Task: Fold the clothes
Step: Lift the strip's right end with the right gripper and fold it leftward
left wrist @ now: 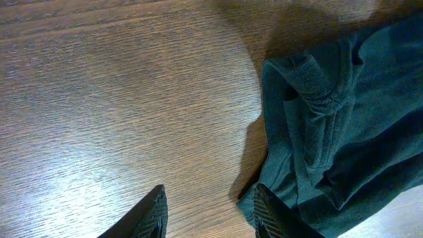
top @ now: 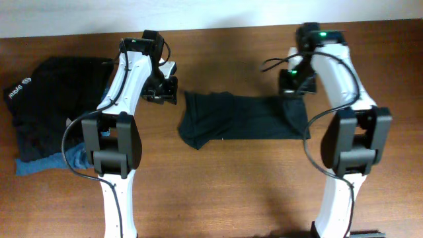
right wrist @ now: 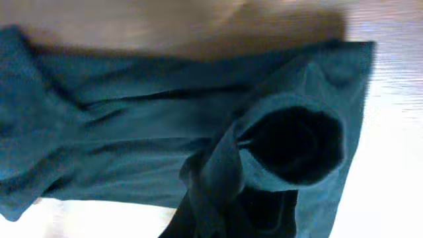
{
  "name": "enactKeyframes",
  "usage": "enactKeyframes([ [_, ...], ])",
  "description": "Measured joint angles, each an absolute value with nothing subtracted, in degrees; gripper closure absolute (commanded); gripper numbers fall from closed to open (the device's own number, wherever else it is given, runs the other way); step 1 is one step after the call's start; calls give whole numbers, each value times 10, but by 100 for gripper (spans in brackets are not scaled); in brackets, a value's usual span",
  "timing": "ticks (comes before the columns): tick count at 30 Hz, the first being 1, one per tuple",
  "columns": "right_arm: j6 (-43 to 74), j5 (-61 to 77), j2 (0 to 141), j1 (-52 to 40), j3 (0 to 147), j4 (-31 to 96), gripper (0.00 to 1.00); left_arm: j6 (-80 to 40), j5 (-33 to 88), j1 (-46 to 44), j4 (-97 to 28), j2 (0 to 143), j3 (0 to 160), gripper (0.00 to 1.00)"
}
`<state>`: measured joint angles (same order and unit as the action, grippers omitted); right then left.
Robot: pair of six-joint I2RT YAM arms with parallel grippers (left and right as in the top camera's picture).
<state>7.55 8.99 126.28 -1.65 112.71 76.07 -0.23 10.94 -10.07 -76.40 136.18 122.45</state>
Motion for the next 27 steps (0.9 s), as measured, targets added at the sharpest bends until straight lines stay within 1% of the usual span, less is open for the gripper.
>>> enactKeyframes([
  [2, 86, 78, 1263, -56, 1127, 759, 96, -3, 109, -101, -764, 1362, 1225, 58],
  [4, 89, 70, 1263, -75, 1127, 754, 95, -2, 110, -101, -764, 1362, 1225, 58],
  [5, 90, 66, 1263, -84, 1127, 751, 90, -1, 109, -101, -764, 1362, 1225, 58],
  [6, 92, 61, 1263, -100, 1127, 749, 80, -1, 109, -101, -764, 1362, 1225, 58],
  [7, 91, 59, 1263, -108, 1127, 749, 74, 0, 109, -101, -764, 1362, 1225, 58],
  [9, 93, 55, 1263, -121, 1127, 747, 71, 0, 110, -101, -764, 1362, 1225, 58],
  [17, 95, 51, 1263, -127, 1127, 745, 72, 0, 109, -101, -764, 1362, 1225, 58],
  [27, 93, 31, 1263, -84, 1127, 758, 72, 0, 109, -101, -764, 1362, 1225, 58],
])
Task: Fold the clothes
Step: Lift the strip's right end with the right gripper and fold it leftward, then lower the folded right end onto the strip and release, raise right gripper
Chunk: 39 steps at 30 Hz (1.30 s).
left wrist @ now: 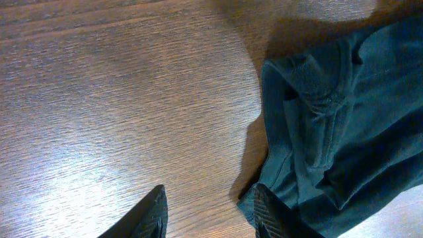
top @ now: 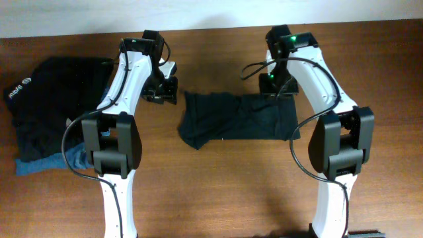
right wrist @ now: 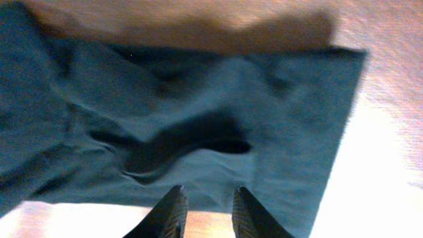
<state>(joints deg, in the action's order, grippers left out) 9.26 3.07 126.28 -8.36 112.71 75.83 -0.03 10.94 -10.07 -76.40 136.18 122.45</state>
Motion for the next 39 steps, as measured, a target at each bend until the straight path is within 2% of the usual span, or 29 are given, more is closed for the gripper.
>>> enactKeyframes([
  [12, 83, 15, 1263, -61, 1073, 746, 71, 0, 110, -101, -764, 1362, 1225, 58],
  [17, 80, 15, 1263, -61, 1044, 726, 59, 0, 109, -101, -762, 1362, 1225, 58],
  [27, 77, 30, 1263, -61, 1006, 689, 60, 0, 109, -101, -762, 1362, 1225, 58],
  [29, 77, 33, 1263, -61, 999, 684, 68, 0, 109, -101, -762, 1362, 1225, 58],
  [32, 77, 39, 1263, -61, 988, 677, 96, 0, 109, -101, -762, 1362, 1225, 58],
  [39, 47, 81, 1263, -61, 980, 676, 96, 0, 109, -101, -762, 1362, 1225, 58],
])
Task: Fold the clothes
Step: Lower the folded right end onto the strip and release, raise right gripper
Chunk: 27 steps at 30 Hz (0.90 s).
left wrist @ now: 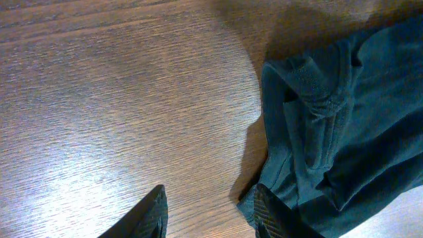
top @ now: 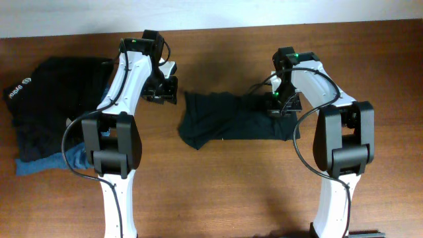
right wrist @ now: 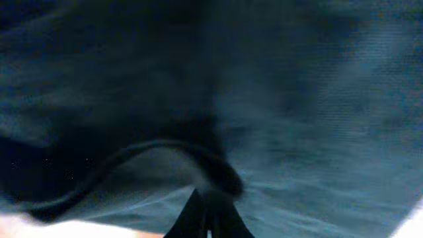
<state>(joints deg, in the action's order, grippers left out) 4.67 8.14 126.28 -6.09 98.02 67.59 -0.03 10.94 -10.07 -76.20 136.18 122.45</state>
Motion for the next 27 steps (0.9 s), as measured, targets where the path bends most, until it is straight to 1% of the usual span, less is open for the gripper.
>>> enactKeyframes([
  [7, -50, 183, 1263, -68, 980, 712, 95, 0, 109, -101, -761, 1362, 1225, 58],
  [8, -72, 196, 1263, -75, 980, 727, 94, 0, 109, -101, -760, 1362, 1225, 58],
  [9, -100, 206, 1263, -85, 980, 747, 91, 0, 109, -101, -757, 1362, 1225, 58],
  [10, -108, 207, 1263, -88, 980, 753, 83, 0, 109, -101, -757, 1362, 1225, 58],
  [14, -156, 219, 1263, -113, 980, 778, 79, 0, 109, -101, -755, 1362, 1225, 58],
  [19, -180, 222, 1263, -123, 980, 760, 74, 0, 109, -101, -755, 1362, 1225, 58],
  [27, -185, 222, 1263, -102, 993, 747, 72, 0, 109, -101, -755, 1362, 1225, 58],
])
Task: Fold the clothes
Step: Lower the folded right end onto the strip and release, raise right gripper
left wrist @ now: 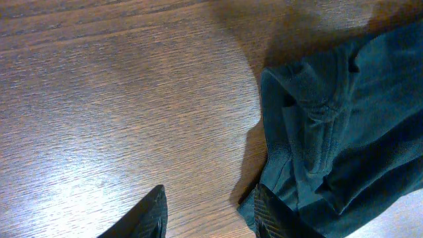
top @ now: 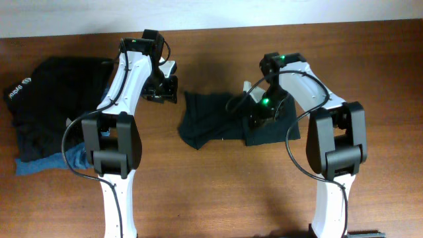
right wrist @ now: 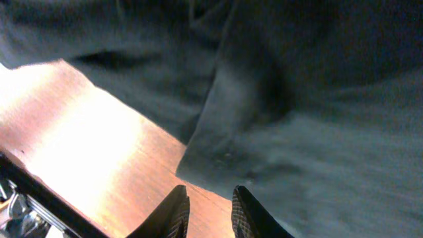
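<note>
A dark teal garment (top: 211,119) lies on the wooden table (top: 218,192) between the arms, with a thicker folded layer on its right part (top: 274,125). My right gripper (top: 254,118) hangs low over the left edge of that layer. In the right wrist view it (right wrist: 208,215) is open, one finger over wood and the other over the cloth (right wrist: 304,112). My left gripper (top: 165,89) stands off the garment's upper left corner. In the left wrist view it (left wrist: 210,215) is open and empty, its right finger (left wrist: 268,215) at the garment's hem (left wrist: 310,119).
A pile of black clothes (top: 53,99) with a blue piece (top: 39,165) underneath sits at the table's left end. The table's far edge meets a white wall (top: 211,13) behind the arms.
My right gripper was shut on fabric at the garment's right part. Now it is open and further left, and a folded layer lies over the garment's right part. The left arm has not moved.
My right gripper first held the garment's right end raised. Then it stood open above the cloth, which lay flat and shorter. After that it was shut on the fabric, and now it is open beside a folded layer. My left gripper stayed open at the left corner throughout.
</note>
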{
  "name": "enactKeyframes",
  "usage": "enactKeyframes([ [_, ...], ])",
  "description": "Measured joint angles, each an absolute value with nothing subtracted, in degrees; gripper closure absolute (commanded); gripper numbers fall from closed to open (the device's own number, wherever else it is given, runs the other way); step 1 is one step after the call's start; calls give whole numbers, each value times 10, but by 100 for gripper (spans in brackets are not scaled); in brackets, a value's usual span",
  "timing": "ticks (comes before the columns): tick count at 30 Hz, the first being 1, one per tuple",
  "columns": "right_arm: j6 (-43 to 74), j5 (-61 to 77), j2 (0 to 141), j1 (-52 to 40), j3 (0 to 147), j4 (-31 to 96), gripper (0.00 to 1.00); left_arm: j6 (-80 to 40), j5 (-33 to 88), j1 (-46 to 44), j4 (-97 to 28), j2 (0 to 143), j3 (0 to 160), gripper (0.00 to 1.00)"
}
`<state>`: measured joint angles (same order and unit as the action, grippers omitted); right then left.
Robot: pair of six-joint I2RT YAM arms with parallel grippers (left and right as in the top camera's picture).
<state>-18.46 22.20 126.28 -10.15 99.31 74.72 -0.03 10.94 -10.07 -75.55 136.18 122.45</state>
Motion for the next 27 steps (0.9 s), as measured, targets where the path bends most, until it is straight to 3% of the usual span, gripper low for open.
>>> enactKeyframes([
  [9, -142, 215, 1263, -83, 1066, 632, 72, 0, 109, -101, -756, 1362, 1225, 58],
  [22, -120, 209, 1263, -83, 1066, 624, 72, 0, 109, -101, -756, 1362, 1225, 58],
  [27, -119, 209, 1263, -83, 1065, 621, 67, 0, 109, -101, -756, 1362, 1225, 58],
])
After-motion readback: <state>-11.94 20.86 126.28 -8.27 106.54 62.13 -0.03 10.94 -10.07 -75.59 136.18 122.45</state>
